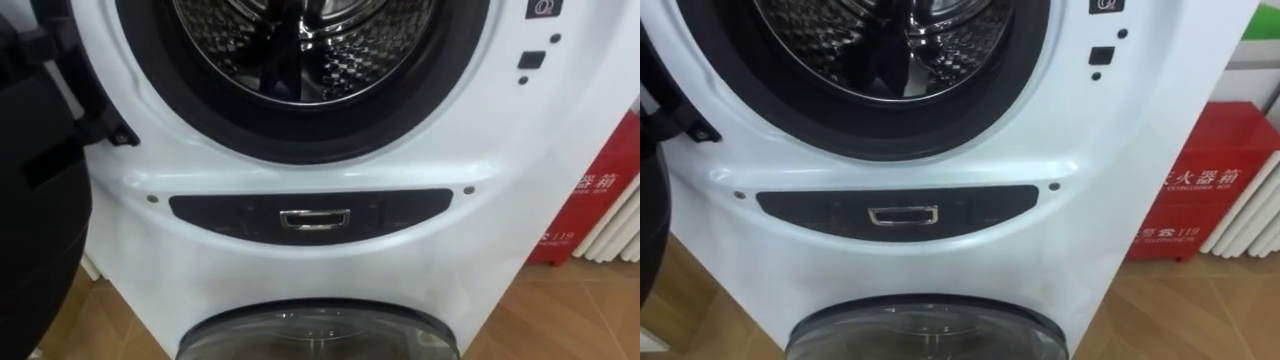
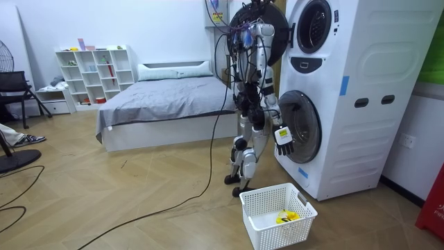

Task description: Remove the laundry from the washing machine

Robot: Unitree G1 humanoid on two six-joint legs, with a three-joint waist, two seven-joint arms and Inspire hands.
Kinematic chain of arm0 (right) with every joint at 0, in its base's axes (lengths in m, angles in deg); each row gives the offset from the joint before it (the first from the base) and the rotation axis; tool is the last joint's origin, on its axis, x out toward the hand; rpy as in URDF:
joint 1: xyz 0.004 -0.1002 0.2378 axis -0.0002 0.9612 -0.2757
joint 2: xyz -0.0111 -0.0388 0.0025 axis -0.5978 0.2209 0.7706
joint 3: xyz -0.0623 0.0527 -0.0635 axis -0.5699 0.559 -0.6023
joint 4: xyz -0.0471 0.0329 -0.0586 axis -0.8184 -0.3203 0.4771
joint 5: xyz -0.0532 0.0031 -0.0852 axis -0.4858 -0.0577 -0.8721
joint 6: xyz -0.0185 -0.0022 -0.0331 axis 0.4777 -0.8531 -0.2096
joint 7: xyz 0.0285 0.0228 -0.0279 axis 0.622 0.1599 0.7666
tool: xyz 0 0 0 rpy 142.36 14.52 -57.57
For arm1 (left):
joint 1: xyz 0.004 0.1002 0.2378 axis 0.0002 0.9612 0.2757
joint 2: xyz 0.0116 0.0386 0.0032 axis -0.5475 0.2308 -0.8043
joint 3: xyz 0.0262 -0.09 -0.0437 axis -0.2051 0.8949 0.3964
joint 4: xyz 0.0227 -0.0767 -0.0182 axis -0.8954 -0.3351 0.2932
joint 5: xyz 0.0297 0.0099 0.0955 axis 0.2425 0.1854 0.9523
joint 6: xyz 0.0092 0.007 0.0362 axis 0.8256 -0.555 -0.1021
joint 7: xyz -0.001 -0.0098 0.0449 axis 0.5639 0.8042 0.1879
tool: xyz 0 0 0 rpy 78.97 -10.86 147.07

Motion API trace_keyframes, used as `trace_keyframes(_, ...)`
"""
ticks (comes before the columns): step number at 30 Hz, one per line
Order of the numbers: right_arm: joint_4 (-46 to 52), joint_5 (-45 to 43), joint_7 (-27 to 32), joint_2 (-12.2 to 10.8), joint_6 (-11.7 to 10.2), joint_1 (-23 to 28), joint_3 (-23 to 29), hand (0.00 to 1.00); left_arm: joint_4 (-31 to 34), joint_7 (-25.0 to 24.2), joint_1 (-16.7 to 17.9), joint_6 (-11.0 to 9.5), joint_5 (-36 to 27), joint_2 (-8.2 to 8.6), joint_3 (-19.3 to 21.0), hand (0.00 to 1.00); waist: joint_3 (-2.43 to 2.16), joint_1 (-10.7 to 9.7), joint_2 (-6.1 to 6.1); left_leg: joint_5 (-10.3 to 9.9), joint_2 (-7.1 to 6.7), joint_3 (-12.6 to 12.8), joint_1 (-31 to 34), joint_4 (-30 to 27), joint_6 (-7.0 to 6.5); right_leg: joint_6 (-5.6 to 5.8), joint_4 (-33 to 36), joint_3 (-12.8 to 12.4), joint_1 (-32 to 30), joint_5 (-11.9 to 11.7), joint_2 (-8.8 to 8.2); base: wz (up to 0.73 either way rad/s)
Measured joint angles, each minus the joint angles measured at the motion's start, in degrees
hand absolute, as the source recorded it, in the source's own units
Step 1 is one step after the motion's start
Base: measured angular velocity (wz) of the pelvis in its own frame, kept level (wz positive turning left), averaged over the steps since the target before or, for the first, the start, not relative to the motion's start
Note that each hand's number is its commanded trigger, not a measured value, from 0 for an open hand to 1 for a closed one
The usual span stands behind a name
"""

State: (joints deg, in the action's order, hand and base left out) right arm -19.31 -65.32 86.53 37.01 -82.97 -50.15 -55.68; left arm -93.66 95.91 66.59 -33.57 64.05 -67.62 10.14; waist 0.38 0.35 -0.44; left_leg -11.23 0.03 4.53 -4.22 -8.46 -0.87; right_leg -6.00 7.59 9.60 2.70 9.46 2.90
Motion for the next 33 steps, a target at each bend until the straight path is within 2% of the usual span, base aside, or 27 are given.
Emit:
trace_keyframes(9,0.4,-0.9,-0.7,0.0,-1.2,1.5,0.0,0.0,-0.1,1.4,-0.1,-0.7,0.0,-0.07,0.1,0.0,0.13,-0.2,-0.17,0.0,0.04,0.0,-0.5,-0.3,0.01,-0.15,0.0,-0.1,0.7,0.1,0.02,0.0)
trace_keyframes(12,1.0,-2.9,-1.3,0.0,-1.2,1.6,0.0,0.0,-0.5,1.4,0.1,-0.7,0.1,-0.17,0.9,0.0,0.25,0.2,-0.47,-0.7,0.33,0.1,0.0,-2.5,0.62,-0.49,0.5,-0.6,0.3,0.4,0.19,-0.11)
trace_keyframes(14,1.3,-5.2,-2.0,0.2,-1.3,1.5,0.0,0.0,-0.7,1.3,1.3,-0.7,1.0,-0.38,2.6,0.0,0.39,1.0,-0.29,-3.3,1.38,-0.1,2.4,-9.8,1.52,-1.09,1.7,-1.6,0.1,1.1,0.82,-0.29)
trace_keyframes(15,1.4,-5.7,-2.0,0.2,-1.3,1.4,0.0,0.0,-0.5,1.3,1.2,-0.6,1.4,-0.56,2.7,0.0,0.34,1.2,-0.51,-4.0,1.73,-0.1,3.6,-12.7,2.07,-1.32,2.3,-1.8,0.0,1.2,1.06,-0.28)
trace_keyframes(16,1.7,-6.1,-2.3,0.2,-1.3,1.5,0.1,0.0,0.3,1.2,1.6,-0.4,2.7,-0.83,2.9,0.0,0.27,1.4,-0.39,-4.5,2.44,-0.1,6.6,-18.5,2.49,-1.6,2.7,-1.9,-0.5,1.4,1.41,-0.18)
trace_keyframes(17,1.9,-6.2,-2.4,0.2,-1.3,1.5,0.2,0.0,0.8,1.0,1.8,-0.3,3.6,-0.78,3.4,0.0,0.13,1.4,-0.59,-4.5,2.8,-0.1,8.2,-21.5,2.52,-1.77,3.3,-2.0,-1.0,1.4,1.51,-0.22)
trace_keyframes(18,2.4,-6.2,-2.5,0.7,-1.5,1.4,0.2,0.0,1.5,0.6,2.0,0.0,4.5,-0.64,3.4,0.0,0.0,1.6,-0.29,-4.5,3.61,-0.6,10.9,-26.9,2.54,-2.23,4.0,-1.9,-1.6,1.4,2.01,-0.27)
trace_keyframes(19,2.5,-6.5,-2.5,1.2,-1.9,1.2,0.3,0.0,2.2,-0.1,2.1,0.6,4.5,-0.37,3.4,0.0,0.21,1.4,0.43,-4.4,4.66,-1.7,13.5,-33.4,2.62,-2.9,4.8,-1.3,-2.1,1.5,2.63,-0.35)
trace_keyframes(20,2.6,-7.0,-2.5,1.4,-1.9,1.0,0.5,0.0,2.2,-0.5,2.2,0.8,4.5,-0.29,3.3,0.0,0.25,1.5,0.74,-4.0,5.59,-1.8,14.3,-37.5,3.18,-3.15,5.5,-1.4,-2.5,1.7,3.13,-0.43)
trace_keyframes(21,3.4,-7.8,-2.3,1.6,-2.0,0.8,0.8,0.0,2.2,-1.2,2.3,1.5,4.5,-0.25,3.4,0.0,-0.03,1.1,1.34,-3.8,7.07,-2.7,14.3,-44.9,3.69,-3.61,6.7,-0.4,-2.9,2.0,3.79,-0.27)
trace_keyframes(22,3.5,-8.2,-2.0,1.6,-2.0,0.7,0.9,0.0,2.2,-1.8,1.6,1.8,4.5,-0.39,3.6,0.0,-0.21,-0.2,2.11,-3.3,7.67,-4.3,12.3,-47.8,4.83,-3.75,7.1,0.4,-2.9,2.1,4.04,-0.04)
trace_keyframes(23,3.3,-8.8,-1.8,1.7,-2.0,0.7,1.2,0.0,2.2,-2.1,0.1,1.8,4.5,-0.3,3.5,0.0,0.1,-1.0,1.83,-2.8,7.75,-5.5,9.7,-47.9,5.73,-3.75,7.9,0.9,-3.5,2.1,4.05,0.18)
trace_keyframes(24,3.3,-8.8,-1.7,1.8,-2.0,0.7,1.4,0.0,2.2,-2.4,-1.0,1.7,4.4,-0.24,3.5,0.0,0.14,-1.3,2.09,-2.6,8.14,-6.0,8.3,-47.4,6.2,-3.75,8.4,1.2,-4.1,2.1,4.06,0.26)
trace_keyframes(26,3.2,-8.6,-1.2,2.2,-2.1,0.6,1.3,0.0,2.4,-3.3,-4.6,1.6,3.2,-0.04,1.9,0.0,0.2,-2.4,3.54,-2.8,9.09,-7.2,2.9,-43.7,6.82,-3.76,10.5,3.1,-7.1,2.0,4.3,0.28)
trace_keyframes(27,3.3,-8.6,-1.1,2.2,-2.1,0.5,1.3,0.0,2.8,-3.5,-5.6,1.6,3.2,0.01,1.4,0.0,0.28,-3.0,3.78,-3.0,9.46,-7.4,1.4,-41.8,7.21,-3.73,11.3,3.8,-8.2,1.9,4.24,0.39)
trace_keyframes(28,3.3,-8.6,-0.9,2.2,-2.2,0.3,1.3,0.0,3.0,-4.0,-7.6,1.6,3.3,0.12,0.3,0.0,0.47,-3.4,4.32,-3.5,9.54,-8.3,-1.5,-36.9,7.91,-3.68,12.8,5.0,-10.7,1.9,4.0,0.32)
trace_keyframes(29,3.4,-8.4,-0.7,2.2,-2.2,-0.1,1.4,0.0,3.1,-4.0,-8.6,1.7,3.3,0.24,-0.2,0.0,0.49,-3.3,4.51,-3.8,9.53,-8.5,-2.7,-33.7,8.17,-3.58,13.7,5.1,-12.2,1.8,3.97,0.19)
trace_keyframes(30,3.5,-8.2,-0.7,2.2,-2.2,-1.5,1.3,0.0,3.5,-4.0,-10.4,1.6,3.3,0.25,-0.9,0.0,0.35,-3.1,4.8,-4.5,9.31,-8.7,-4.8,-27.7,8.21,-3.48,16.0,5.4,-15.9,1.6,3.61,0.0)
trace_keyframes(31,3.2,-8.2,-0.7,2.0,-2.2,-3.1,1.3,0.0,3.6,-4.0,-12.1,1.6,3.4,0.21,-1.5,0.0,0.52,-3.1,4.57,-7.0,9.36,-9.1,-6.1,-21.4,8.1,-3.4,18.0,5.7,-19.5,0.7,3.16,0.0)
trace_keyframes(32,3.1,-8.2,-0.6,1.8,-2.2,-3.4,1.3,0.0,3.7,-4.0,-12.6,1.6,3.4,0.19,-1.7,0.0,0.62,-3.1,4.41,-8.8,9.43,-9.2,-6.6,-18.5,8.19,-3.39,18.5,5.7,-20.9,0.0,2.92,0.0)
trace_keyframes(33,3.0,-8.3,-0.7,1.7,-2.1,-4.5,1.4,0.0,3.6,-4.0,-13.0,1.5,3.4,0.2,-2.8,0.0,0.64,-3.2,4.33,-11.3,9.49,-8.9,-7.7,-13.0,8.06,-3.05,18.3,5.8,-23.0,-1.9,2.55,0.0)
